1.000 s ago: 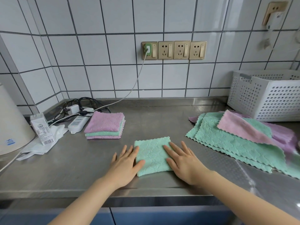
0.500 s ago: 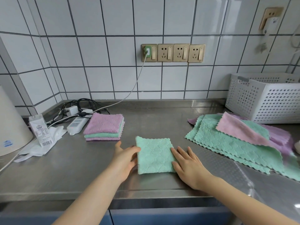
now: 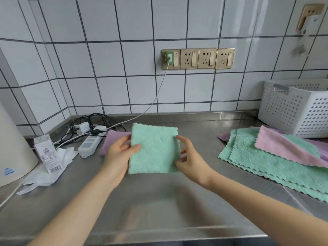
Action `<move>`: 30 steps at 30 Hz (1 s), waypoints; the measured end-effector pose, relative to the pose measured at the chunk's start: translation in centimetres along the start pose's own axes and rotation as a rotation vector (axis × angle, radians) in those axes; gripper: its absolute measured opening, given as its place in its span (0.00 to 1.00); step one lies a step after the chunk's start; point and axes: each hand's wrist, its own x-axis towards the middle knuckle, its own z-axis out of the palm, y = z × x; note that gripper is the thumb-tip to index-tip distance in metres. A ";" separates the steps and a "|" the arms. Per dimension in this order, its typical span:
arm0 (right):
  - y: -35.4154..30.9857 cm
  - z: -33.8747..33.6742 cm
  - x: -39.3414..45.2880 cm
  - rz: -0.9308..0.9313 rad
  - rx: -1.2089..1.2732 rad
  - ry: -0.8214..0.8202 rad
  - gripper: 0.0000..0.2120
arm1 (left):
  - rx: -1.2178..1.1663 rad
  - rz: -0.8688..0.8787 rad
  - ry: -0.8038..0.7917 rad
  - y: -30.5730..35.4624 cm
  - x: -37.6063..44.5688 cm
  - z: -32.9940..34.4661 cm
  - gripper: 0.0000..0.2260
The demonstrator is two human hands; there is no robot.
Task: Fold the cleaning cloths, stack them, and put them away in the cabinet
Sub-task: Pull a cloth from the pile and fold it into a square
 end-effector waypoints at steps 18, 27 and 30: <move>-0.9 11.2 14.9 0.256 0.207 -0.036 0.24 | 0.331 -0.086 0.205 -2.7 10.2 -11.9 0.17; -1.8 11.5 14.9 0.201 0.107 -0.055 0.26 | 0.410 -0.016 0.252 -3.1 9.3 -13.2 0.18; -1.7 11.4 14.8 0.248 0.084 -0.085 0.25 | 0.627 -0.007 0.264 -3.1 9.3 -13.1 0.18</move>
